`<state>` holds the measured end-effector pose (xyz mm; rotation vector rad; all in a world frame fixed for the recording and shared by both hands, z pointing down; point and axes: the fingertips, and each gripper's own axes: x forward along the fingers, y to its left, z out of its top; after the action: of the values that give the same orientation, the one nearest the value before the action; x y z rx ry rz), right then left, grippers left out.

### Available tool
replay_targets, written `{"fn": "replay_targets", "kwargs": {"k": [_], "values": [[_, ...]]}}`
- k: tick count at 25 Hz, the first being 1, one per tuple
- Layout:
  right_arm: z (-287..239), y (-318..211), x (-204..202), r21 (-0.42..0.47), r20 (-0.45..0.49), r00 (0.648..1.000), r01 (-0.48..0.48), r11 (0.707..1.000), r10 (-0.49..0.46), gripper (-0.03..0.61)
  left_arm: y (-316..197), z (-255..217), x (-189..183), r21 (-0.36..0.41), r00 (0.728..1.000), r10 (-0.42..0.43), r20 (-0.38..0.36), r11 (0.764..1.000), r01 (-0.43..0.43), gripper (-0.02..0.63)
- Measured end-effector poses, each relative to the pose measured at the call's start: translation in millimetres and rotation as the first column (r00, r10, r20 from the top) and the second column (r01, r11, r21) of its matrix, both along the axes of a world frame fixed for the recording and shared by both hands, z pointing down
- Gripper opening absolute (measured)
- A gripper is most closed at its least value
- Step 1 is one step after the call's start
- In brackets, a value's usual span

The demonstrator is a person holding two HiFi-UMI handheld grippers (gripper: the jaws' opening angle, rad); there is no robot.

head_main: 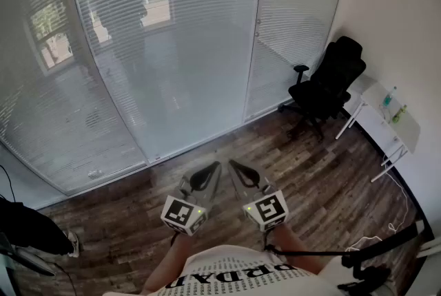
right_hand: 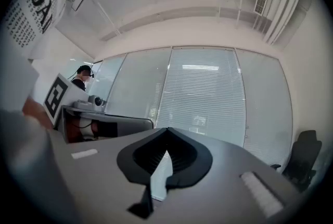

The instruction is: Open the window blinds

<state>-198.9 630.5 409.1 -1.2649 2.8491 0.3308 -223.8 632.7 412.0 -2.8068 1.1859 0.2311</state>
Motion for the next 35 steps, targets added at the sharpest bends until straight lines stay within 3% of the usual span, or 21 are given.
{"fn": "replay_targets", "kwargs": {"k": [8, 15, 19, 28, 32, 35], "values": [[0.9, -2.6, 0.0, -0.015, 0.004, 1.0, 0.002, 1.0, -0.001, 0.008, 0.5, 0.4, 2.2, -0.022, 1.0, 0.0, 0.007, 1.0, 0.0, -0.002], [-3.3, 5.6, 1.9, -0.054, 0.073, 0.997, 0.016, 0.998, -0.012, 0.009, 7.9, -4.4, 0.0, -0.024, 1.0, 0.006, -0.003, 1.0, -0.006, -0.002], [-5.5, 6.9, -4.4, -0.089, 0.023, 0.999, 0.031, 0.996, -0.029, 0.009, 7.9, -12.8, -3.7, -0.024, 1.0, 0.012, -0.012, 1.0, -0.012, -0.002], [-2.4, -2.7, -29.5, 0.033, 0.009, 0.998, -0.058, 0.998, 0.057, 0.009, 0.8, -15.2, -39.9, 0.054, 0.999, 0.027, -0.029, 0.998, -0.025, -0.006], [-17.1, -10.0, -21.1, 0.019, 0.061, 0.994, -0.092, 0.996, 0.091, 0.009, -2.3, -23.6, -33.0, 0.069, 0.998, 0.049, -0.027, 0.997, -0.047, -0.006], [-25.7, -20.1, -13.4, 0.023, 0.047, 0.992, -0.115, 0.993, 0.114, 0.009, -10.2, -30.8, -21.9, 0.061, 0.997, 0.073, -0.036, 0.996, -0.071, -0.006]]}}
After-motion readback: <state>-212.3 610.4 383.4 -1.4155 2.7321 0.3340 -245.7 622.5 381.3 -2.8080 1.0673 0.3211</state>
